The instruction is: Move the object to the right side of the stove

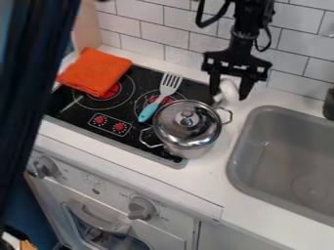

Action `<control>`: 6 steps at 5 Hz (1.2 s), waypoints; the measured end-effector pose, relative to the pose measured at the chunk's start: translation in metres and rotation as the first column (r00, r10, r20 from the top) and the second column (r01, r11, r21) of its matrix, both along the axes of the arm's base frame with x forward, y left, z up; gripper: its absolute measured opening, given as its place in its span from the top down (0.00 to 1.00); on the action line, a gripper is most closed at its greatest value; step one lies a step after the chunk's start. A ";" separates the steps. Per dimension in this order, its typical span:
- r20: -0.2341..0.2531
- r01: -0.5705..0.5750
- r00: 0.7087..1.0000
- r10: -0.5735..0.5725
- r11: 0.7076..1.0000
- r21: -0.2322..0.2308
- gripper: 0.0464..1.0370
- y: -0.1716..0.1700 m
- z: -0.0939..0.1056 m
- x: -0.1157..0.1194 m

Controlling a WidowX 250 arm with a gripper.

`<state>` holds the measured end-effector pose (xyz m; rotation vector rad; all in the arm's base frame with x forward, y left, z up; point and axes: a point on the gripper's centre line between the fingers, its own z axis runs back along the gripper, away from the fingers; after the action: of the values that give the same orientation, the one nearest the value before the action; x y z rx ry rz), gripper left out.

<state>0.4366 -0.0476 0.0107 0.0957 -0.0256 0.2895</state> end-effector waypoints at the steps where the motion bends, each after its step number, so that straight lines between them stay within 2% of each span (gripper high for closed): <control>1: -0.002 0.010 1.000 -0.010 1.000 -0.008 0.32 -0.002 -0.003 0.002; 2: -0.007 0.023 1.000 -0.023 1.000 -0.009 0.28 -0.002 -0.003 0.001; 3: -0.018 0.033 0.999 -0.033 0.999 -0.004 0.05 -0.001 -0.006 -0.001; 4: -0.040 0.047 0.998 -0.047 0.999 -0.003 0.04 0.002 -0.006 -0.004; 6: 0.032 0.061 0.998 -0.060 0.998 -0.011 0.04 0.001 0.027 -0.002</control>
<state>0.4343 -0.0466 0.0375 0.0783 -0.0585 0.2309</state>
